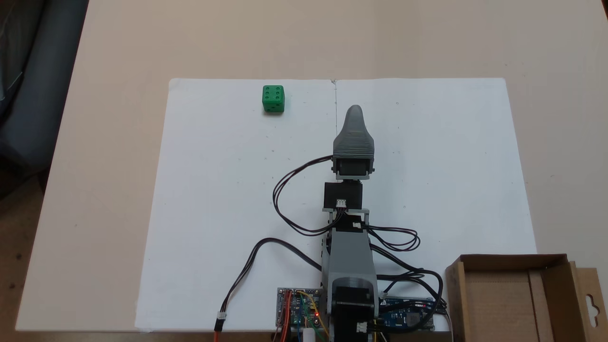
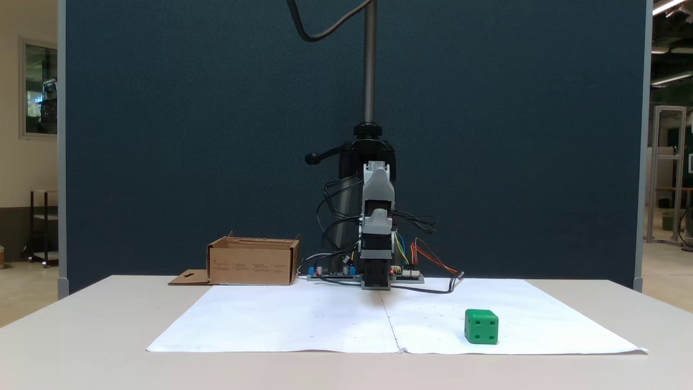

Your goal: Grasp a green dice and put it in the bin.

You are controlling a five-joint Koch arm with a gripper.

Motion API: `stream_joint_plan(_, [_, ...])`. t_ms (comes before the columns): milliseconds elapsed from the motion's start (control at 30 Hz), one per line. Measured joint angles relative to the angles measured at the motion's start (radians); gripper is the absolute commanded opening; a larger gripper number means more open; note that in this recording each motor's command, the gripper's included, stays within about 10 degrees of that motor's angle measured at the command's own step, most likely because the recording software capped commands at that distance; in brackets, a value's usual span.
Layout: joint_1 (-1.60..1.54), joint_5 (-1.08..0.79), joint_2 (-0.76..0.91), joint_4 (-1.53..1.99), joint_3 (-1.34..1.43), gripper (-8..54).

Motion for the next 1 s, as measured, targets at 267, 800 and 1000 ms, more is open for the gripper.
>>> stream_joint_plan(267, [0.1,-0.011,0.0,0.253,0.0,44.8])
stream_joint_plan(800, [0.078,-0.011,0.0,0.253,0.0,44.8])
stream_joint_plan(1000, [0.052,-0.011,0.0,0.253,0.0,44.8])
